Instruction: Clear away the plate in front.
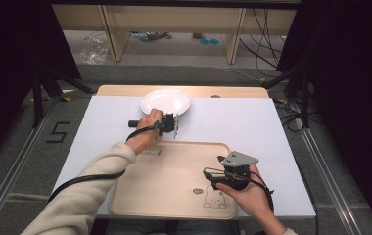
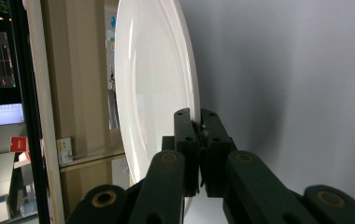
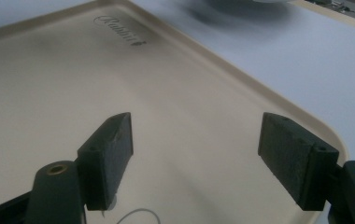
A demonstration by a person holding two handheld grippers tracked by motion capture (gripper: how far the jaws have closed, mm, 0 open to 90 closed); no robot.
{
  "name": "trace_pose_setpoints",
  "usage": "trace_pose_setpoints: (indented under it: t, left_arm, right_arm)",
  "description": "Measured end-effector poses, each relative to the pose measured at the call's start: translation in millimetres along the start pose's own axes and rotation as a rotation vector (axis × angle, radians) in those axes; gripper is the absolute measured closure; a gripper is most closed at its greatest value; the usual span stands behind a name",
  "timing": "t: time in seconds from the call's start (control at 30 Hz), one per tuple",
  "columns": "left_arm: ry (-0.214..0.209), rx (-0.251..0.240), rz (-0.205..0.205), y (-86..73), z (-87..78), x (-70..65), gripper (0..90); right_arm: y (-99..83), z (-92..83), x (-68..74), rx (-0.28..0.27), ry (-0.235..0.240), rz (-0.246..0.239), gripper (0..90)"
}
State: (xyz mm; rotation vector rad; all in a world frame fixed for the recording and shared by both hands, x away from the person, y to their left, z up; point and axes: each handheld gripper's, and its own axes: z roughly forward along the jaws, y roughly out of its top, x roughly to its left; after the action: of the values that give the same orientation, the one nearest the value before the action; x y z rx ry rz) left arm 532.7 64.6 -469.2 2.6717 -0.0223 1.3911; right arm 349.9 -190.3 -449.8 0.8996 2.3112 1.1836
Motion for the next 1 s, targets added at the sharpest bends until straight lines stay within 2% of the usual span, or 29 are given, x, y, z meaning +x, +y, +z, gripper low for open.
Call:
trace_pose_setpoints:
  t: [0.03, 0.07, 0.2, 0.23, 0.37, 0.4, 0.57, 0.6, 0.9, 1.0]
  left_arm:
    - [-0.003, -0.005, -0.013, 0.1, -1.0, -0.5, 87.3]
    - [0.015, -0.014, 0.0, 0.6, -4.1, 0.6, 87.3]
    - [0.011, -0.015, -0.014, 0.7, -8.3, 0.6, 87.3]
    - [0.021, -0.004, 0.007, 0.9, -10.9, 2.2, 87.2]
    - [0.015, -0.002, 0.0, 0.3, -15.2, 0.4, 87.2]
    - [0.027, -0.002, 0.02, 0.8, -16.7, 1.7, 87.2]
    - [0.029, -0.008, 0.011, 1.0, -22.7, 1.7, 87.2]
    - [0.036, -0.013, 0.022, 1.2, -23.9, 2.4, 87.2]
    - [0.033, -0.031, -0.001, 1.3, -35.1, 0.3, 87.3]
    - [0.04, -0.034, 0.009, 0.5, -38.5, -0.2, 87.2]
  right_arm:
    - [0.1, -0.2, -0.2, 0.001, 0.002, 0.001, 27.6]
    - [0.3, -0.6, -0.3, -0.002, -0.001, -0.002, 27.5]
    - [0.2, -0.7, -0.4, -0.003, -0.002, -0.002, 27.4]
    - [0.2, -0.7, -0.4, -0.002, -0.001, -0.001, 27.4]
    - [0.3, -0.4, -0.1, -0.001, 0.001, 0.0, 27.4]
    - [0.4, -0.4, -0.1, -0.001, 0.001, 0.001, 27.4]
    - [0.2, -0.4, -0.4, -0.001, -0.002, 0.001, 27.3]
    - [0.2, -0.5, -0.3, -0.001, -0.001, 0.001, 27.3]
    - [0.3, -0.6, -0.3, 0.0, -0.004, 0.0, 27.1]
    - [0.3, -0.7, -0.4, -0.001, -0.003, -0.001, 26.7]
